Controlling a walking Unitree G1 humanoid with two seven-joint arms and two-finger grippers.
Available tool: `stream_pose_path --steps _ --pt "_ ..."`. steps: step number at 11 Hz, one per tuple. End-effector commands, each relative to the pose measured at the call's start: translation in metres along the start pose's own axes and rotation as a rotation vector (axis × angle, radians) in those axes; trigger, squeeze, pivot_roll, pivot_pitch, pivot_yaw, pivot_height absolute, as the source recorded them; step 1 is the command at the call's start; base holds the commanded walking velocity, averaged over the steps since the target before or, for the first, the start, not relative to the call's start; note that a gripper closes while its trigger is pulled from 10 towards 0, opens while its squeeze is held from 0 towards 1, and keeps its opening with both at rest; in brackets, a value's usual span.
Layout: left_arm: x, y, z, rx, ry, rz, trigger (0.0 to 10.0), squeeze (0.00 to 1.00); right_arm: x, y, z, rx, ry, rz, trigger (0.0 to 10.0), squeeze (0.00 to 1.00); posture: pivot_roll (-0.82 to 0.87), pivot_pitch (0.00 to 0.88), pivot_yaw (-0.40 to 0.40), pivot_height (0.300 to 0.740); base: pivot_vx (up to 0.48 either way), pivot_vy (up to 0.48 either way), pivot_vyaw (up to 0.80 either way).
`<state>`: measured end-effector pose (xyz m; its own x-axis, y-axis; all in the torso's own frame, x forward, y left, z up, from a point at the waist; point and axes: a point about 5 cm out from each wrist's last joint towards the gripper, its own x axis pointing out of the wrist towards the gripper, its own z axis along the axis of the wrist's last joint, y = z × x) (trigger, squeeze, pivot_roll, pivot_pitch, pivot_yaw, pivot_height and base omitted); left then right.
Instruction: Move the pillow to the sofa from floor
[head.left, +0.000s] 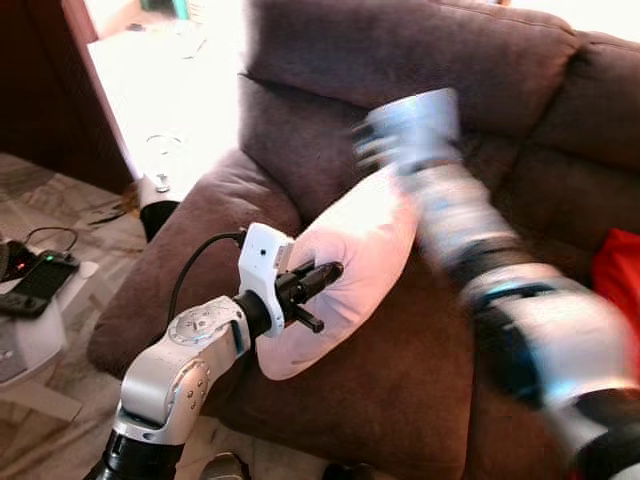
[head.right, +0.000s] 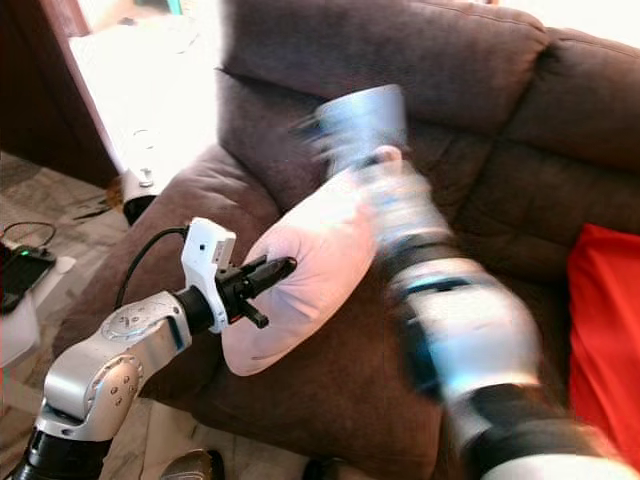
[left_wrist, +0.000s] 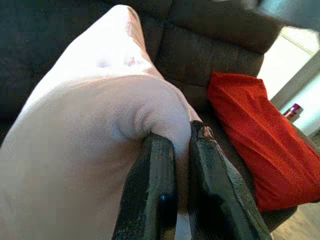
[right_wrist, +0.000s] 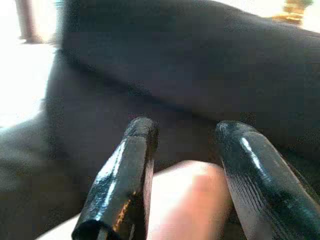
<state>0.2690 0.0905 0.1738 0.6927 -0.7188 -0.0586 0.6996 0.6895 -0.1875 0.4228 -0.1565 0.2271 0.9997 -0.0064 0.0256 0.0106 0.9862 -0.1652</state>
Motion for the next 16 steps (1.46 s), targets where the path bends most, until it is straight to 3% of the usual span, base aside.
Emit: stream_pose_path --steps 1,3,4,7,8,9,11,13,14,15,16 --pt "-0.002 0.004 -0.003 0.022 0.012 0.053 10.0 0.00 -0.007 -0.027 -0.024 0.032 0.046 -0.125 10.0 0.00 0.17 0.125 -0.159 0.740 0.000 0.000 0.00" --pt "-0.008 0.022 -0.027 0.002 0.133 0.191 10.0 0.00 -0.028 -0.074 -0.060 0.049 0.070 -0.316 10.0 0.00 0.15 0.118 -0.144 0.740 0.000 0.000 0.00" --pt "-0.012 0.026 -0.033 -0.012 0.171 0.217 10.0 0.00 -0.039 -0.089 -0.076 0.054 0.065 -0.365 10.0 0.00 0.14 0.111 -0.136 0.740 0.000 0.000 0.00" --pt "-0.020 0.032 -0.045 -0.009 0.290 0.228 10.0 0.00 -0.061 -0.095 -0.112 0.003 0.124 -0.372 10.0 0.00 0.13 0.099 -0.128 0.740 0.000 0.000 0.00" --pt "-0.036 0.059 -0.066 0.147 0.488 0.406 10.0 0.00 -0.079 -0.089 -0.139 0.011 0.167 -0.374 10.0 0.00 0.14 0.088 -0.125 0.740 0.000 0.000 0.00" --pt "-0.043 0.074 -0.068 0.118 0.484 0.532 10.0 0.00 -0.082 -0.085 -0.142 0.019 0.160 -0.367 10.0 0.00 0.13 0.086 -0.123 0.740 0.000 0.000 0.00" --pt "-0.047 0.076 -0.070 0.134 0.504 0.556 10.0 0.00 -0.086 -0.087 -0.148 0.020 0.169 -0.367 10.0 0.00 0.12 0.095 -0.129 0.740 0.000 0.000 0.00" --pt "-0.044 0.076 -0.061 0.112 0.433 0.576 10.0 0.00 -0.094 -0.082 -0.159 0.027 0.199 -0.364 10.0 0.00 0.13 0.103 -0.129 0.740 0.000 0.000 0.00" --pt "-0.041 0.077 -0.057 0.071 0.385 0.592 10.0 0.00 -0.096 -0.077 -0.161 0.035 0.197 -0.360 10.0 0.00 0.13 0.106 -0.125 0.740 0.000 0.000 0.00" --pt "-0.039 0.085 -0.044 -0.047 0.244 0.690 10.0 0.00 -0.098 -0.077 -0.162 0.043 0.198 -0.370 10.0 0.00 0.13 0.109 -0.118 0.740 0.000 0.000 0.00" --pt "-0.042 0.095 -0.033 -0.079 0.155 0.786 10.0 0.00 -0.098 -0.077 -0.162 0.049 0.188 -0.376 10.0 0.00 0.13 0.110 -0.116 0.740 0.000 0.000 0.00"
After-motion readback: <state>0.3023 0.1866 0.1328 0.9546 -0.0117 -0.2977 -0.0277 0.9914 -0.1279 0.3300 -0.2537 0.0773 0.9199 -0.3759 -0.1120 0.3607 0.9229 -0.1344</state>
